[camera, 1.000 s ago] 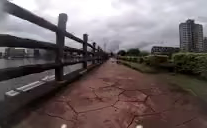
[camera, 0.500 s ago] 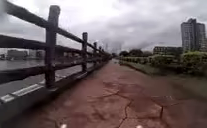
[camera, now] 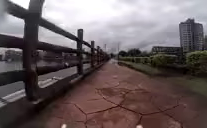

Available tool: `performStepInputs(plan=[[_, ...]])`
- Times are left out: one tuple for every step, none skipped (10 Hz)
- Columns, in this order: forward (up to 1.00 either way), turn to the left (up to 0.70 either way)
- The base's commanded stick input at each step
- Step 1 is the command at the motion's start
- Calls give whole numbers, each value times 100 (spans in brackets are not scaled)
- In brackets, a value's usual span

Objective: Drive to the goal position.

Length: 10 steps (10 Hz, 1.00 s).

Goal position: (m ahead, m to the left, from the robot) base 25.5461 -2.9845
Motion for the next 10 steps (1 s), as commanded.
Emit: performStepInputs(plan=[[85, 1], [85, 1], [85, 1], [85, 1], [85, 1], [85, 1], [85, 1], [85, 1], [85, 1], [85, 1]])
